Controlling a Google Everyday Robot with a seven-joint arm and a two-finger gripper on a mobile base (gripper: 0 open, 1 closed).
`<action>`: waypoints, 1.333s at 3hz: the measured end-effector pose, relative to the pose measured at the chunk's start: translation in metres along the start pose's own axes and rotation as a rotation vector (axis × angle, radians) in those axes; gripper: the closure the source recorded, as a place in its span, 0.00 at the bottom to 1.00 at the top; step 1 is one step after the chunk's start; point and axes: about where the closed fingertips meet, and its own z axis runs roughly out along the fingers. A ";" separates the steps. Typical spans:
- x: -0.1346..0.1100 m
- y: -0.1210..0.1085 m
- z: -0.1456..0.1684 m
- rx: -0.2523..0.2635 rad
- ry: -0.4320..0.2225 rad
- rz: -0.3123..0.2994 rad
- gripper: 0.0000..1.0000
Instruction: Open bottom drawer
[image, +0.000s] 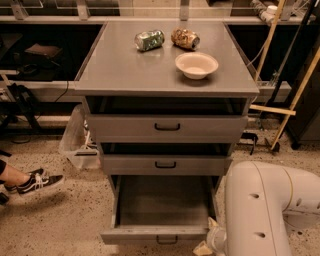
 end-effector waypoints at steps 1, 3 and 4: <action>0.000 0.000 0.000 0.000 0.000 0.000 0.00; -0.040 -0.021 -0.081 0.126 -0.096 -0.067 0.00; -0.075 -0.044 -0.161 0.330 -0.168 -0.082 0.00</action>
Offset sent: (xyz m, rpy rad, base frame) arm -0.0308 -0.0258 0.0666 0.0362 -0.0941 -0.0193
